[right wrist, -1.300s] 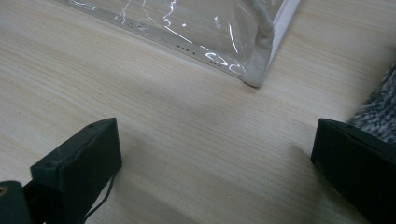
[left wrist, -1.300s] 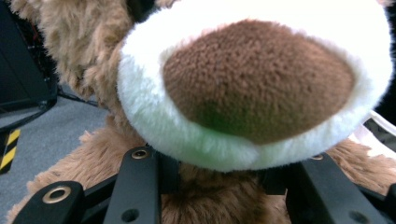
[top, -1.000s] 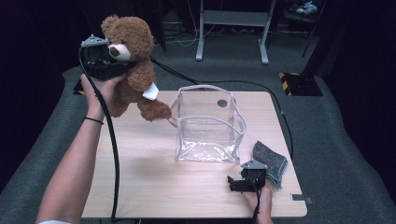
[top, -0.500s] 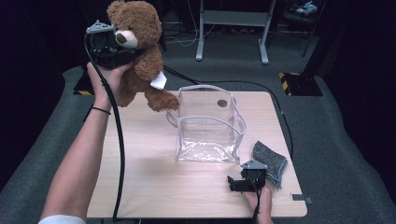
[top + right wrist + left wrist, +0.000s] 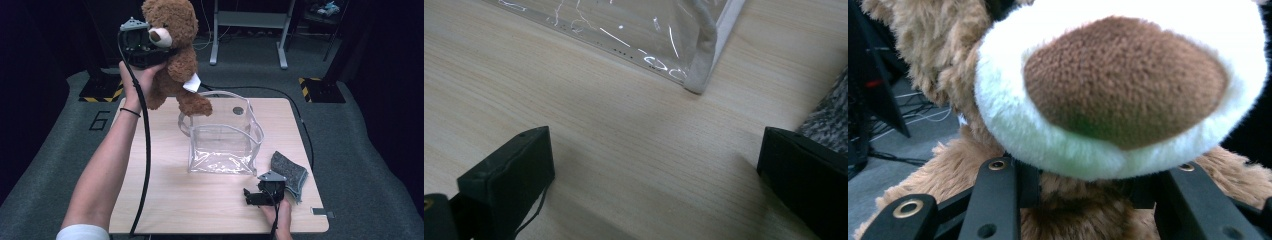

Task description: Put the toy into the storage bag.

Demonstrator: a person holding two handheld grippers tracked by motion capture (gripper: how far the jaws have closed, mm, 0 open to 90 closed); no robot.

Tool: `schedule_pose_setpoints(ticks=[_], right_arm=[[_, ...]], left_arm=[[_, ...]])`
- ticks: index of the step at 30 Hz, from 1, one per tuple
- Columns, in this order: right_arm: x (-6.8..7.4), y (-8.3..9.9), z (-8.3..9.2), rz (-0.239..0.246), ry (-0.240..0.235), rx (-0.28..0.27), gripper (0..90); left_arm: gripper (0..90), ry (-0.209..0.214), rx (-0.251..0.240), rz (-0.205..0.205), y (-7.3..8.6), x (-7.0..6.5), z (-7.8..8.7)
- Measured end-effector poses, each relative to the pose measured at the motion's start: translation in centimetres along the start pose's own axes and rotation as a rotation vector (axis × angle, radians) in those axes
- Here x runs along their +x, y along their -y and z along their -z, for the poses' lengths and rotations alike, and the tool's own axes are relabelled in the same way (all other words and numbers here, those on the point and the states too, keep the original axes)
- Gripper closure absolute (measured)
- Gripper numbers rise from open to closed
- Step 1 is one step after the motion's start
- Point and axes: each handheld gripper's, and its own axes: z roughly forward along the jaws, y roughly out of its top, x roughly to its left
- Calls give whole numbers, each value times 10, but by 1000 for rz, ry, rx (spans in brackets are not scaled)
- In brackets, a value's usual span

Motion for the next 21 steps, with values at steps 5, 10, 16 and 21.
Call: schedule_pose_setpoints(ticks=[5, 10, 16, 21], right_arm=[[0, 0, 0, 0, -1, -1, 12], [0, 0, 0, 0, 0, -1, 12], [0, 0, 0, 0, 1, 0, 13], [0, 0, 0, -2, 1, 0, 13]], left_arm=[[589, 24, -14, 2, -2, -13, -9], [587, 42, -30, 4, -2, -24, -17], [586, 59, -58, 26, 0, -37, -28], [584, 82, -62, 32, 4, -47, -36]])
